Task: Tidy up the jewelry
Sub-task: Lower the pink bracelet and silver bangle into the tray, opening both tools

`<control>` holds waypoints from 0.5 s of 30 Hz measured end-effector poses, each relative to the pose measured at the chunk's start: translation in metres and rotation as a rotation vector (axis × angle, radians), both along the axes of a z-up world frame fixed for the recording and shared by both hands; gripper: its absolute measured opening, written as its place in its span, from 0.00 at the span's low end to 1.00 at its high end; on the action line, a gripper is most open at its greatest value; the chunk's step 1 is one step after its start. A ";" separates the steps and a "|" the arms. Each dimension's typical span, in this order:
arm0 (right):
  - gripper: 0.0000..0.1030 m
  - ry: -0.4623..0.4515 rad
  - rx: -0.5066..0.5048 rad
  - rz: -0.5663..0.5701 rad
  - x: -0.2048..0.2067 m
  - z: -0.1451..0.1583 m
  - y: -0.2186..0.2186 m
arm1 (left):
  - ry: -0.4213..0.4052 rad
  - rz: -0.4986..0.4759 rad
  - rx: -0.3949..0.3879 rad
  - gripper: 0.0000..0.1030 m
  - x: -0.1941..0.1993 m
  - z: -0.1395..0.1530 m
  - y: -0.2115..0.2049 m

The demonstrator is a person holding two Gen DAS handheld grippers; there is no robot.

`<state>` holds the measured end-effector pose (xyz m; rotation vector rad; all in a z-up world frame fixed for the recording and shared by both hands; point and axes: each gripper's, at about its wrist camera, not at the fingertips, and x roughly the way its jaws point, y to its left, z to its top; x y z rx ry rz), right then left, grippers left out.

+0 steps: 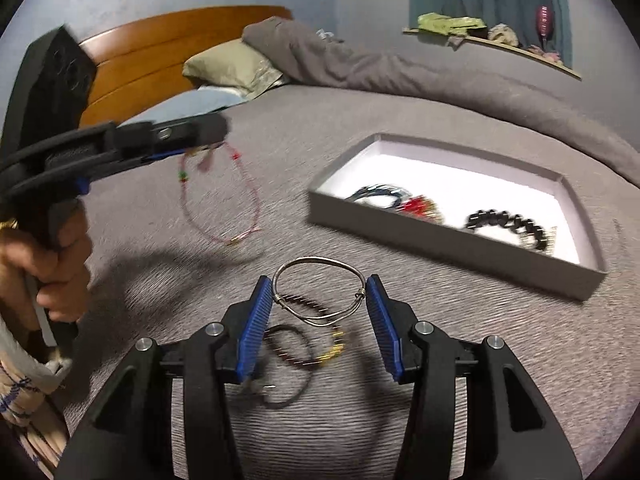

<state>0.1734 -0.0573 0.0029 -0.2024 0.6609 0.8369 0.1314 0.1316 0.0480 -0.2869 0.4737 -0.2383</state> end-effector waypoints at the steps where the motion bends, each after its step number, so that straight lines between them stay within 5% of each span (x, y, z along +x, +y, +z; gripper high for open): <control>1: 0.47 -0.003 0.003 -0.013 0.005 0.003 -0.005 | -0.006 -0.007 0.010 0.15 0.003 0.003 -0.004; 15: 0.47 -0.011 0.028 -0.209 0.097 0.022 -0.065 | -0.046 -0.102 0.073 0.15 0.067 0.035 -0.046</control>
